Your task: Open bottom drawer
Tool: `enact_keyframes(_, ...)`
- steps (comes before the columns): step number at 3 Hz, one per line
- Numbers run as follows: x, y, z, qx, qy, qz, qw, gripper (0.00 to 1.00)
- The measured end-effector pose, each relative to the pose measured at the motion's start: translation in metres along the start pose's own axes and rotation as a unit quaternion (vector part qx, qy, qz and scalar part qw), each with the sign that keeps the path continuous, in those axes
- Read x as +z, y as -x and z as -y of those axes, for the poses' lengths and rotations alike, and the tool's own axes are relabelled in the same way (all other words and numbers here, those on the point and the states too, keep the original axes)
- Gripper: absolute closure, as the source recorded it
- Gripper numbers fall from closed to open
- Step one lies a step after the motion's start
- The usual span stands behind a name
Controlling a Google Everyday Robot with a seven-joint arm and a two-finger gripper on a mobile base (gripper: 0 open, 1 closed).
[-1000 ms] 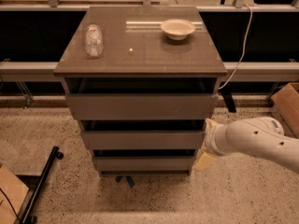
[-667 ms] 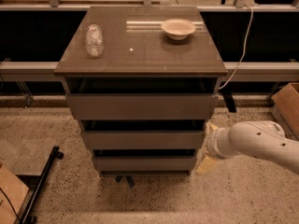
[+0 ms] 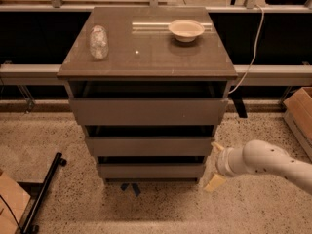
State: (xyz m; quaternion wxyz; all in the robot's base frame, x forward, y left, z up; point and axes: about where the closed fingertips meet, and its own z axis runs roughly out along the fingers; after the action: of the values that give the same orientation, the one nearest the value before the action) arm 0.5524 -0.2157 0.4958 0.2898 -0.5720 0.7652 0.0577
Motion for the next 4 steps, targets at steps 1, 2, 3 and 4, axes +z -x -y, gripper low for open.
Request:
enact_keyframes(1, 0.034, -0.018, -0.010, 0.011, 0.024, 0.015, 0.9995, 0.00)
enact_keyframes(2, 0.066, -0.030, -0.014, 0.025, 0.044, 0.032, 0.9982, 0.00)
enact_keyframes(3, 0.106, -0.039, -0.011, 0.050, 0.070, 0.048, 0.9951, 0.00)
enact_keyframes(4, 0.107, -0.039, -0.010, 0.051, 0.069, 0.048, 0.9951, 0.00)
